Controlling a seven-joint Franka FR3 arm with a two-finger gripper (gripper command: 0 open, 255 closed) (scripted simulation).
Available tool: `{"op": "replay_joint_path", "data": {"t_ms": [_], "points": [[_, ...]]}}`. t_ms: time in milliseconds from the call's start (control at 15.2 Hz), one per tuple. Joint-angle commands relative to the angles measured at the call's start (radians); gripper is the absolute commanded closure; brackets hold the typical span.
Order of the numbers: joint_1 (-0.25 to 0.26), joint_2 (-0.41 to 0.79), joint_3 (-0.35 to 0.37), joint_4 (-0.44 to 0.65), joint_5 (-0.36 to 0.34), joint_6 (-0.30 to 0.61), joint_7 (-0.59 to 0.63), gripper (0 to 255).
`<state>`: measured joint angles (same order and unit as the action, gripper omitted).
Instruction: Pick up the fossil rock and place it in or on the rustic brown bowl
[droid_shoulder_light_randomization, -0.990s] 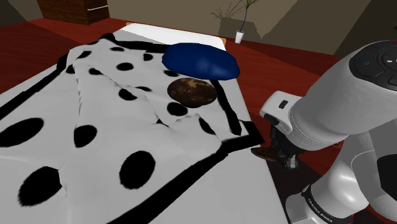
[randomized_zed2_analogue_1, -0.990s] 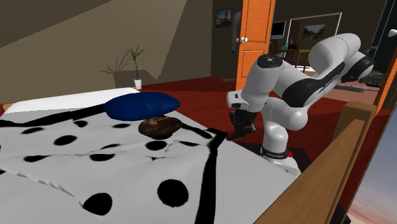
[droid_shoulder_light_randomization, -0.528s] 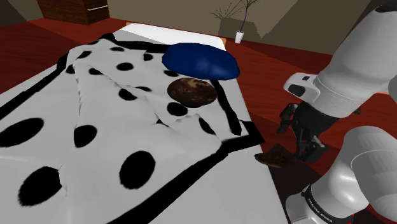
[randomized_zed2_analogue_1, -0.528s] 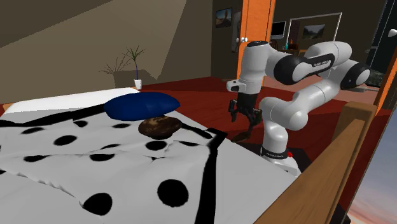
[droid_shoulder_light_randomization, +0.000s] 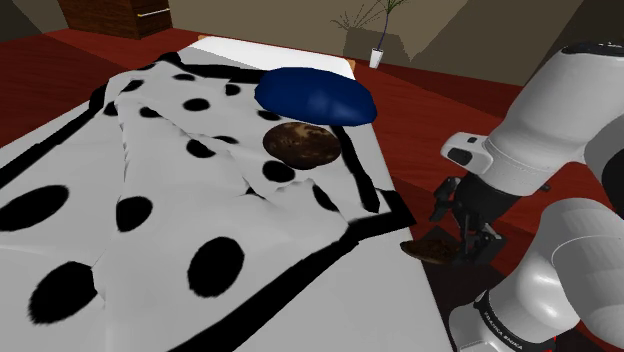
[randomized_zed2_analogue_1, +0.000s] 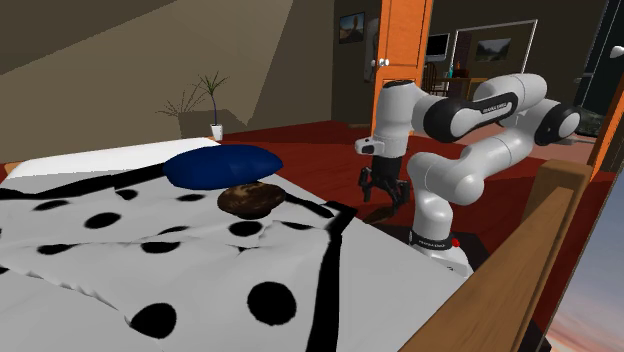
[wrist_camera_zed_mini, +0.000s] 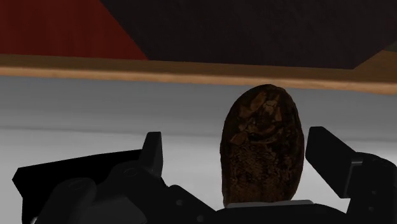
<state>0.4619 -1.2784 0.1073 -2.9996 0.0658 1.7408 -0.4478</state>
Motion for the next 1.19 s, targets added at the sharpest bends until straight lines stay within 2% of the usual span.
{"op": "replay_joint_path", "data": {"t_ms": [0, 396, 462, 1122], "points": [[0.002, -0.003, 0.001, -0.007, 0.002, 0.005, 0.001, 0], [0.002, -0.003, 0.001, -0.007, 0.002, 0.005, 0.001, 0], [0.002, -0.003, 0.001, -0.007, 0.002, 0.005, 0.001, 255], [0.0, -0.002, 0.0, 0.007, 0.001, -0.008, 0.0, 255]]}}
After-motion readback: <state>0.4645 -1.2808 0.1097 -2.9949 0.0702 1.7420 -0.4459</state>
